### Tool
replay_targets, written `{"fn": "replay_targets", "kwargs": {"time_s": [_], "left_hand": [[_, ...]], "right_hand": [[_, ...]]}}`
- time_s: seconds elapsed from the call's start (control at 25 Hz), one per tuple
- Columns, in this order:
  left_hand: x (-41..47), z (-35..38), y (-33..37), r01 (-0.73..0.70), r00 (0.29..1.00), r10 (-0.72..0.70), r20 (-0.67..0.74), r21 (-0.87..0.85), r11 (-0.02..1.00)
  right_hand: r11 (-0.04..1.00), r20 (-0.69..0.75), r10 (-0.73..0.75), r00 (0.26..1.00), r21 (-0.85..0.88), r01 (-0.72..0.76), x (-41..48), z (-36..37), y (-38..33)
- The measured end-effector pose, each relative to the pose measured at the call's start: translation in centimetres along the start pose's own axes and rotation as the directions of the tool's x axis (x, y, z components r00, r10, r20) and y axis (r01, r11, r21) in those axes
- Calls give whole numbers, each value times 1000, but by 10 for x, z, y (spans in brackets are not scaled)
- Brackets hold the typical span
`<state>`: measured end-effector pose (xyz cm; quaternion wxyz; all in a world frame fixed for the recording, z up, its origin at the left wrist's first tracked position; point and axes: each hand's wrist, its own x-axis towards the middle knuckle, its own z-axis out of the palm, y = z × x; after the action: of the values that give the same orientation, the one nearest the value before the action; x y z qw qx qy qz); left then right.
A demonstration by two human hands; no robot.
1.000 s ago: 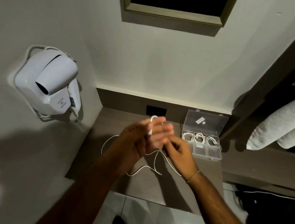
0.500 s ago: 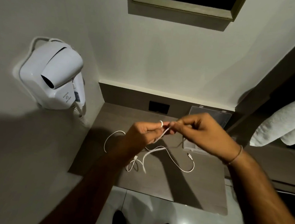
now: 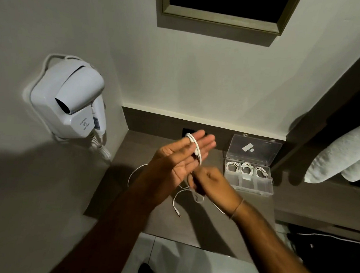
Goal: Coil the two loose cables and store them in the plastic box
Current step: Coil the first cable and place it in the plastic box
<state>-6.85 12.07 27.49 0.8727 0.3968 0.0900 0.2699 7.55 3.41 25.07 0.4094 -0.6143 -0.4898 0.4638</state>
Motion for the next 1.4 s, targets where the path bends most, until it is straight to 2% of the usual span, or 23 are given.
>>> {"fn": "replay_targets", "kwargs": {"time_s": [0.08, 0.12, 0.2, 0.24, 0.36, 0.48, 0.6, 0.68, 0.76, 0.84, 0.92, 1.0, 1.08, 1.16, 1.28, 1.4], "left_hand": [[2, -7, 7, -53, 982, 105, -158, 307, 950], [1, -9, 9, -49, 964, 170, -206, 491, 870], [0, -11, 7, -32, 953, 234, -194, 700, 713], [0, -9, 4, -22, 958, 223, -179, 730, 683], [0, 2, -4, 63, 988, 39, -147, 628, 775], [1, 11, 0, 136, 990, -113, -85, 356, 925], [-4, 15, 9, 140, 990, -136, -38, 159, 977], [-6, 18, 8, 105, 994, -103, -20, 83, 991], [-5, 21, 7, 16, 998, -14, -58, 33, 999], [0, 20, 9, -95, 976, 108, -189, 77, 992], [3, 12, 11, -140, 913, 246, -325, 317, 938], [4, 6, 7, -58, 899, 311, -308, 620, 782], [4, 8, -6, -10, 947, 247, -204, 750, 661], [5, 18, -19, -8, 980, 147, -133, 716, 698], [3, 27, -19, 28, 997, 12, -81, 486, 873], [2, 27, -10, 79, 996, -86, -2, 420, 904]], "right_hand": [[1000, 31, 5, 999, -13, -5, -19, 3, 5], [998, 17, -40, 999, -46, 40, -24, -5, 2], [969, -22, -166, 986, -189, 159, -27, -29, -16], [944, -36, -223, 974, -258, 207, -24, -42, -28], [891, -23, -308, 951, -359, 279, -9, -69, -63], [916, -100, -340, 935, -259, 305, 7, -75, -76], [948, -222, -315, 923, -128, 293, 24, -65, -61], [976, -191, -214, 958, -4, 217, 26, -44, -38], [994, -122, -98, 988, 32, 103, 15, -20, -13], [999, -15, -34, 999, 4, 34, -6, -6, 3], [994, 81, -73, 994, -79, 80, -25, -10, 5], [945, 116, -165, 980, -266, 190, -36, -26, -12], [870, 94, -225, 970, -429, 244, -38, -48, -40], [822, 54, -282, 958, -500, 270, -35, -72, -68], [886, -102, -336, 936, -370, 278, -20, -95, -87], [904, -314, -382, 869, -324, 281, 2, -88, -74]]}}
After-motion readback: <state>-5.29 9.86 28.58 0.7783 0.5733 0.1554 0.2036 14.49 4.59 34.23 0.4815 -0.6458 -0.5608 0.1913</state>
